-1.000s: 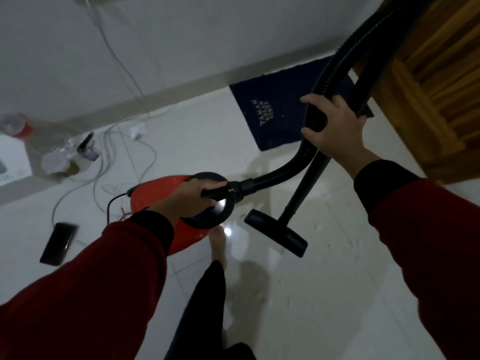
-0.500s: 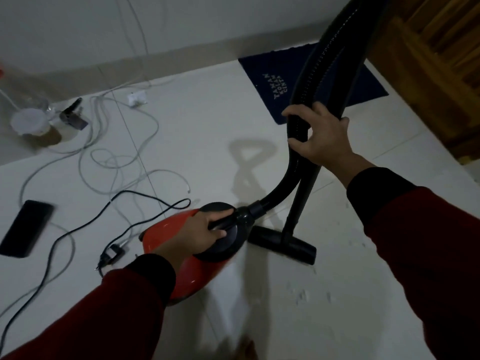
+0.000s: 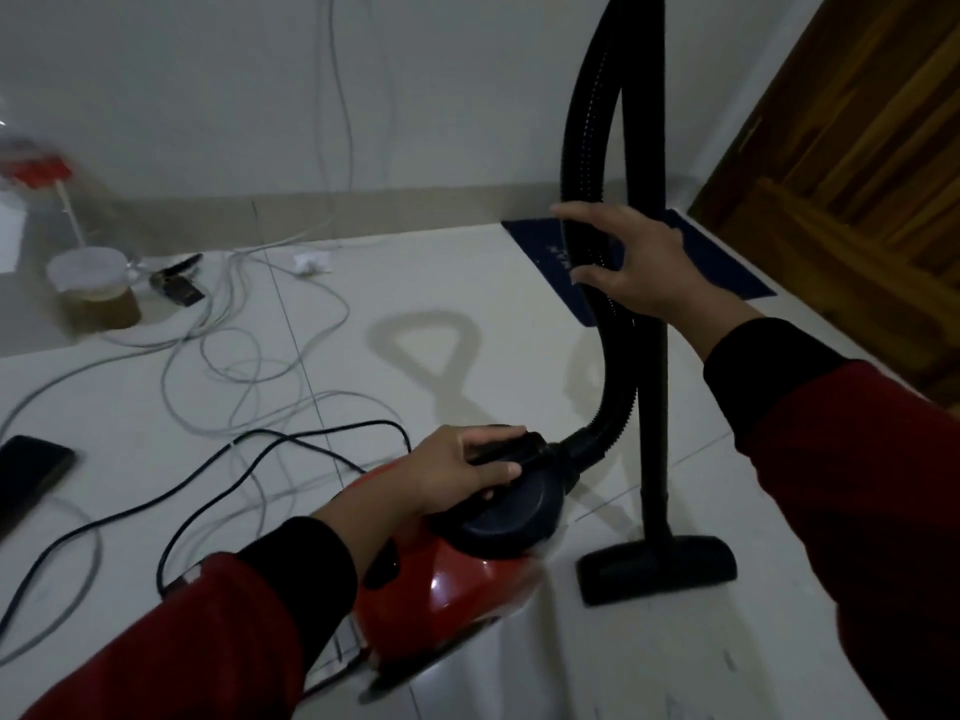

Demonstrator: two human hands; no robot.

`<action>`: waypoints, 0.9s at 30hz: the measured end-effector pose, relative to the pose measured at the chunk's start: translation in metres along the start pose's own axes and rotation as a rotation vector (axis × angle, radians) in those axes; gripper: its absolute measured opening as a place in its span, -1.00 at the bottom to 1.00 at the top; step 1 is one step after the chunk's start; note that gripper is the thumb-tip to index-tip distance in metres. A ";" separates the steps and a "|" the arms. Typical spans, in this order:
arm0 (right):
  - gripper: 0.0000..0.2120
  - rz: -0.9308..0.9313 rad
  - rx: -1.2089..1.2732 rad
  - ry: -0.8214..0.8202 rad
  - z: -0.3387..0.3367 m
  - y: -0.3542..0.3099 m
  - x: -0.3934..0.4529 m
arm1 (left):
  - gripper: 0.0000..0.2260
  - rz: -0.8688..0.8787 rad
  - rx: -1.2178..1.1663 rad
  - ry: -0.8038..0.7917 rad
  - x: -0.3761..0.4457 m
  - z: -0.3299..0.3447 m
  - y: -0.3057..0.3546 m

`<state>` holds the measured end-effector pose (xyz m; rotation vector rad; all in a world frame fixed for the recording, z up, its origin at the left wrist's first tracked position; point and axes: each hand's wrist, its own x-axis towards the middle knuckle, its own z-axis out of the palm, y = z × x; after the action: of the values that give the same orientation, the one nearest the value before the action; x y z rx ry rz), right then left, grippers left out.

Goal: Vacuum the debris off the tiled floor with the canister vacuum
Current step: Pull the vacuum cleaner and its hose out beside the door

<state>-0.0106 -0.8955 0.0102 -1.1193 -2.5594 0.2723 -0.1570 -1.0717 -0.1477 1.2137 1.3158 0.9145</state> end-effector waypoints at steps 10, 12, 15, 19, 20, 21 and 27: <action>-0.40 -0.057 -0.157 -0.009 0.021 -0.028 0.005 | -0.35 0.136 0.491 -0.215 -0.024 -0.031 -0.011; -0.40 -0.085 -0.171 -0.036 0.026 -0.035 0.006 | -0.11 0.141 0.727 -0.306 -0.031 -0.049 -0.023; -0.41 -0.131 -0.185 -0.065 0.033 -0.041 0.009 | 0.07 0.134 0.905 -0.357 -0.036 -0.062 -0.040; -0.40 -0.169 -0.198 -0.066 0.044 -0.044 0.012 | 0.09 0.186 0.925 -0.334 -0.034 -0.063 -0.050; -0.40 -0.169 -0.195 -0.069 0.046 -0.044 0.012 | 0.10 0.186 0.924 -0.331 -0.033 -0.063 -0.052; -0.40 -0.168 -0.191 -0.072 0.047 -0.044 0.012 | 0.11 0.187 0.922 -0.327 -0.033 -0.064 -0.053; -0.39 -0.187 -0.174 -0.083 0.050 -0.045 0.013 | 0.01 0.247 0.999 -0.296 -0.038 -0.063 -0.071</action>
<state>-0.0678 -0.9186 -0.0192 -0.9336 -2.7824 0.0512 -0.2334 -1.1143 -0.2004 2.2115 1.4213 0.1589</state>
